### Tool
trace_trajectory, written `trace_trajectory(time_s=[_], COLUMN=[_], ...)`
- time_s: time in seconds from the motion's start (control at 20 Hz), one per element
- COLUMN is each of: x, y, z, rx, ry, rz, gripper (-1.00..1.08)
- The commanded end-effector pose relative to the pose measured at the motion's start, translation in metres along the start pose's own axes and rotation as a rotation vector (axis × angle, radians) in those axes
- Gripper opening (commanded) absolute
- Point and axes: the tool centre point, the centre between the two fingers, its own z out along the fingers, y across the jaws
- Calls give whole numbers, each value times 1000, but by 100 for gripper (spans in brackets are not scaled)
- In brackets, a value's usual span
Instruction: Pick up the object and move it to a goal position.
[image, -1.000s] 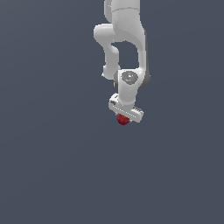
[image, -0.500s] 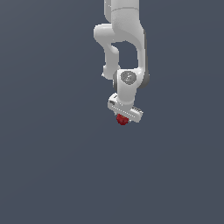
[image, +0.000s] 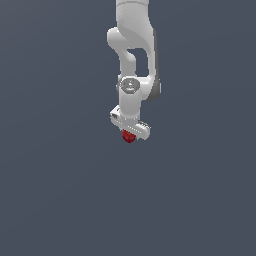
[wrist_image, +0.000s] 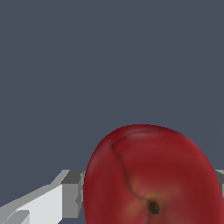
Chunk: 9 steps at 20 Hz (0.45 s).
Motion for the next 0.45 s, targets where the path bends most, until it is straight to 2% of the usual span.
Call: trace_trajectory(time_s=[0.0,0.4], x=[13,30], y=[13,31], z=[-6,-13], rx=[1,1], ry=[2,1], rz=[0,0], gripper=[-100,-100])
